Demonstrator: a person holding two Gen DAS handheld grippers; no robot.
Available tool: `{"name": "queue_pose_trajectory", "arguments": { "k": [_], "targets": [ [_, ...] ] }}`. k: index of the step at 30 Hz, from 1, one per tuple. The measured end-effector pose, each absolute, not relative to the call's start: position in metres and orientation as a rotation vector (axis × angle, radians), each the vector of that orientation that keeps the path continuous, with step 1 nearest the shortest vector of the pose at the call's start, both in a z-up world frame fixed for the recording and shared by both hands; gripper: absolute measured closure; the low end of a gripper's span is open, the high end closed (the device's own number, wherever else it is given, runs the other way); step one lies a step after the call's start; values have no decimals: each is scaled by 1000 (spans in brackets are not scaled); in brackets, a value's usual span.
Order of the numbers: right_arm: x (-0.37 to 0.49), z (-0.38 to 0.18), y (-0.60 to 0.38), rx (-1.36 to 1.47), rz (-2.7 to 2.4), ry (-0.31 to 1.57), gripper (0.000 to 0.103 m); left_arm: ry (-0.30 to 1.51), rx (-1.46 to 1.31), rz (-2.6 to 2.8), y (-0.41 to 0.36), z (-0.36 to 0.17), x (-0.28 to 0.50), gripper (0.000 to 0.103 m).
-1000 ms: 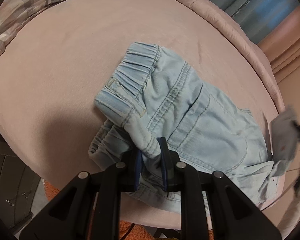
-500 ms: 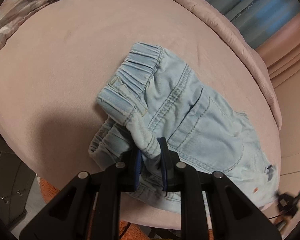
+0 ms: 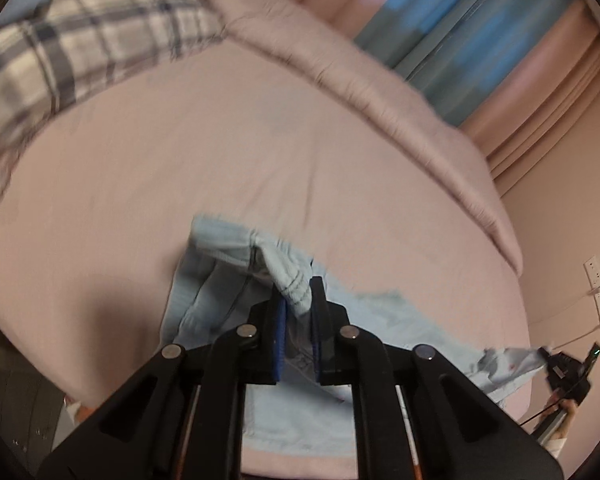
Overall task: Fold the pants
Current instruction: 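Lift the leg hem with the right gripper while the left gripper holds the jeans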
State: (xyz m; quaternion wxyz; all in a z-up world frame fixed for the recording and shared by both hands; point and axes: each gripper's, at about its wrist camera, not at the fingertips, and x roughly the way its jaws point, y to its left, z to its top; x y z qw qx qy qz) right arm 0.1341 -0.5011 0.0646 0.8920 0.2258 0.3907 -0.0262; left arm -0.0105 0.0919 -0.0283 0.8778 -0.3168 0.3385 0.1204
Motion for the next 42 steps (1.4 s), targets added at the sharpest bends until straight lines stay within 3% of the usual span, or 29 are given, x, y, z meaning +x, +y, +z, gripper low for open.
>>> {"name": "queue_pose_trajectory", "arguments": {
  "k": [3,7,13,19,31,42],
  "targets": [
    [123,112,-489,399,-7,678,101,671,-651,220,86,-17,-22,93],
    [97,117,-495,402,-5,626,101,812,-611,270,79,-51,-31,92],
    [94,16,-533,479,-168,881,101,1029,-682,285,88,-120,-44,89],
    [83,-48,-559,575,-244,1030,101,1068,-710,299,89,-126,-39,88],
    [93,-16,-574,553,-239,925,101,1056,-582,330,76,-99,-21,91],
    [150,79,-525,448,1,629,101,791,-555,226,71,-23,-1,91]
  ]
}}
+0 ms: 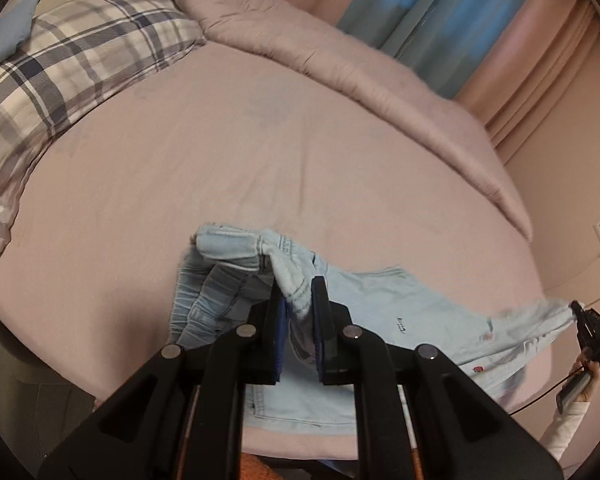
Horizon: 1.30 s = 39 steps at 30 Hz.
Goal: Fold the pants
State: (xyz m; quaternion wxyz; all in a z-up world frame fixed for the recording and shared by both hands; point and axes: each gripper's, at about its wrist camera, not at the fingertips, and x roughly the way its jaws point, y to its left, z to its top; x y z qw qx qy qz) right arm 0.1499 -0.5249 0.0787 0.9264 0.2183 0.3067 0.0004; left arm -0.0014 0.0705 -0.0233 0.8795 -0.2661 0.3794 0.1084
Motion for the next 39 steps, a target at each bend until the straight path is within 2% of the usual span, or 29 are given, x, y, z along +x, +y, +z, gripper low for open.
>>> {"name": "queue_pose_trajectory", "arguments": {
  "k": [3,5,10,13,28,34,39],
  "targets": [
    [129,93,-534,429,-18,544,101,830,-541,234,70,-38,-8,91],
    [113,75,-554,469,-71,562,101,871,-557,227,72,-54,-14,89],
    [97,-26,-593,535,-250,830,101,1070,-583,283,77,-109,-11,88],
    [92,-61,-604,571,-282,915,101,1103,-564,303,74,-124,-8,87],
    [76,-42,-611,552,-324,867,101,1089,-578,333,75,-115,-5,87],
    [85,-68,-614,566,-352,938,101,1098,-623,333,84,-128,-7,86],
    [91,-58,-599,463,-427,972,101,1081,-686,310,87,-118,-18,85]
  ]
}}
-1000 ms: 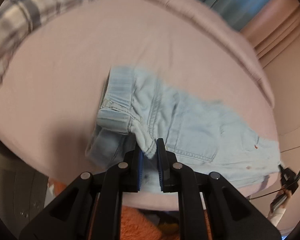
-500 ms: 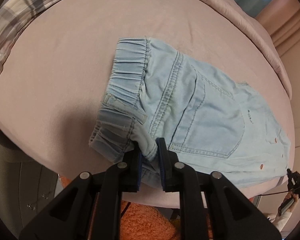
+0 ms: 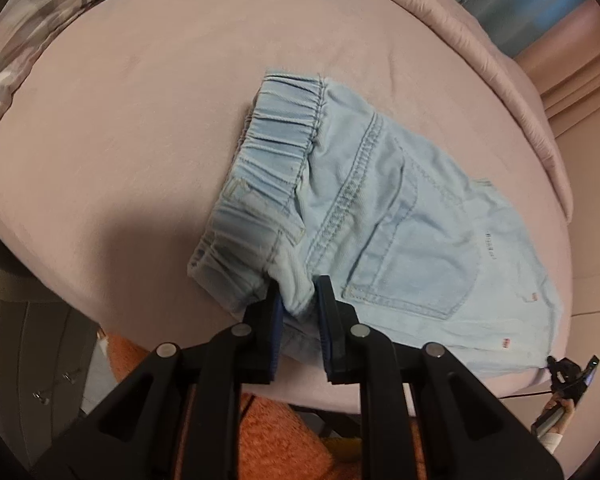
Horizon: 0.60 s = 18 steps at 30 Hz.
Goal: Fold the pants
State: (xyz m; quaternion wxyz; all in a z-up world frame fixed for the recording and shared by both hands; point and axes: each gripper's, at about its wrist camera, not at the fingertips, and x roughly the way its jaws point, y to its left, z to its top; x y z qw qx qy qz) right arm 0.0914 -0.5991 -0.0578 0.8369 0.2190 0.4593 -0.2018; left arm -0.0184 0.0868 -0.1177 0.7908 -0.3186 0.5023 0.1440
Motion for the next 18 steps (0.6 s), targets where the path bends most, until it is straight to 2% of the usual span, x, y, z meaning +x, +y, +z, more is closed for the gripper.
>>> {"name": "queue_pose_trajectory", "arguments": {
  "k": [1,2,3,4,5,6,11,12,13,18],
  "targets": [
    [94,-52,-595,440,-442,976,95,1078,-701,306,87,-113,-25,81],
    [94,-42,-588,397,-459,967,92,1072,-708,302,88,-109,-28,69],
    [93,-34,-582,363,-459,950,80,1063,-707,308,91,-104,-31,61],
    [93,-26,-573,331,-450,928,64,1042,-700,327,94,-98,-35,51],
    [93,-18,-564,306,-426,904,58,997,-691,337,98,-92,-38,49],
    [94,-11,-555,292,-395,886,52,969,-696,328,101,-92,-38,50],
    [110,6,-498,254,-207,883,52,928,-780,316,111,-107,-30,57],
    [114,7,-487,247,-174,888,52,932,-772,336,111,-109,-27,66],
    [121,7,-470,232,-124,900,52,952,-749,382,112,-114,-28,85],
    [143,1,-393,111,69,958,52,947,-717,415,106,-108,-47,90]
  ]
}}
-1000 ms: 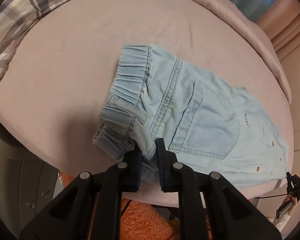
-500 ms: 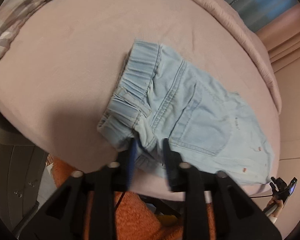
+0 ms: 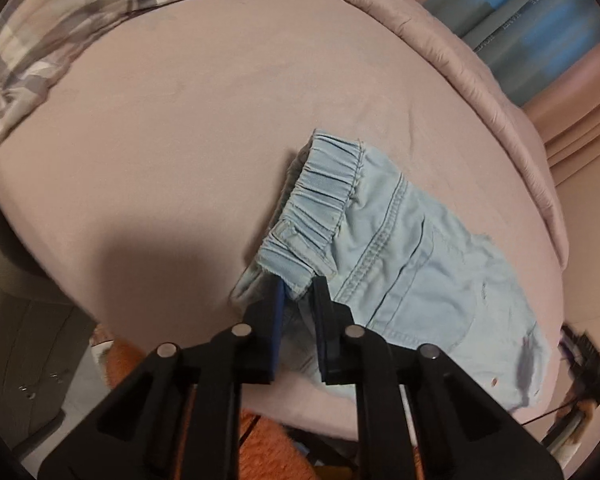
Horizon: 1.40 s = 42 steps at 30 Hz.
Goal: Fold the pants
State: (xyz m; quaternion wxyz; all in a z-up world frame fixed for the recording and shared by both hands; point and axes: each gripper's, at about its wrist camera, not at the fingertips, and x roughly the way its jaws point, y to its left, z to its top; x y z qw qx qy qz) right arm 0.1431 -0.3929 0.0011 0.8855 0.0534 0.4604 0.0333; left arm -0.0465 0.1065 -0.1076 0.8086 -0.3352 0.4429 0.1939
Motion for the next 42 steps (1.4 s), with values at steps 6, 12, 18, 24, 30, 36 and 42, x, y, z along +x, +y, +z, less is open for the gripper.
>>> {"name": "queue_pose_trajectory", "arguments": {
  "k": [6,12,18,24,30,36,42],
  "targets": [
    [146,5,-320,60,324,975,52,980,-666,415,99,-117,-57,91],
    [157,-11,-259,-34,457,1046,52,963,-662,373,109,-106,-60,87],
    [163,-13,-221,-127,547,1102,51,840,-603,360,120,-59,-64,43],
    [172,-27,-197,-96,598,1194,45,839,-669,256,139,-62,-9,45],
    [178,-39,-180,-148,597,1218,45,999,-654,321,137,-111,23,71],
    [167,-54,-160,-281,659,1222,45,966,-678,308,140,-113,3,71],
    [155,-52,-155,-333,614,1119,99,973,-610,334,135,-108,1,71]
  ]
}}
